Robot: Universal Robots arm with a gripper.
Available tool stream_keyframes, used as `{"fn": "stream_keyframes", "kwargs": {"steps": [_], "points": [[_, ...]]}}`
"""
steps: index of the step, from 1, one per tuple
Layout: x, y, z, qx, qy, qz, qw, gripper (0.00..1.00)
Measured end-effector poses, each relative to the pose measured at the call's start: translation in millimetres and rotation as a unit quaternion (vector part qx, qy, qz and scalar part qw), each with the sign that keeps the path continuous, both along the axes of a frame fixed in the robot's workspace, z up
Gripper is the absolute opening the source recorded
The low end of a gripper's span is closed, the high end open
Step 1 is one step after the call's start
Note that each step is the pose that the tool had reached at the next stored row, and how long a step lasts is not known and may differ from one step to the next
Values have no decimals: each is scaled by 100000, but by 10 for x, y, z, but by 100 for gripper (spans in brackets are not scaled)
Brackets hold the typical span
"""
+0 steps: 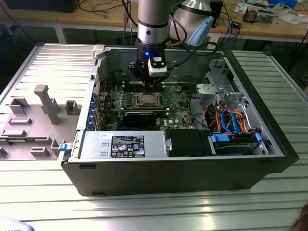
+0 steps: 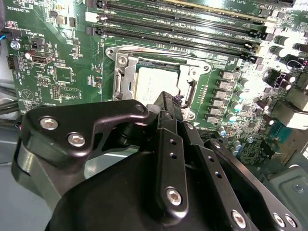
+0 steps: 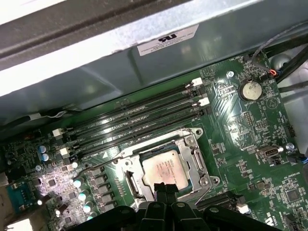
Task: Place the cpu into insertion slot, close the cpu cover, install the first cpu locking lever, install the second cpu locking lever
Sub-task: 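Install the first cpu locking lever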
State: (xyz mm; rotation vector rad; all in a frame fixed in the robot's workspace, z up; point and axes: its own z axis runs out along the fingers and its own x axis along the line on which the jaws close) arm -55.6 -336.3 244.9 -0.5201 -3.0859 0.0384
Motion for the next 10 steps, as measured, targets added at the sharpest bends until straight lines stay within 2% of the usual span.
{"fn": "stream_keyframes", "kwargs": {"steps": [2,4,10], "points": [[0,0,0,0,2,587,99998,11],[0,0,0,-2,0,2606,99966,11],[0,0,0,2,2,3524,99938,11]]}}
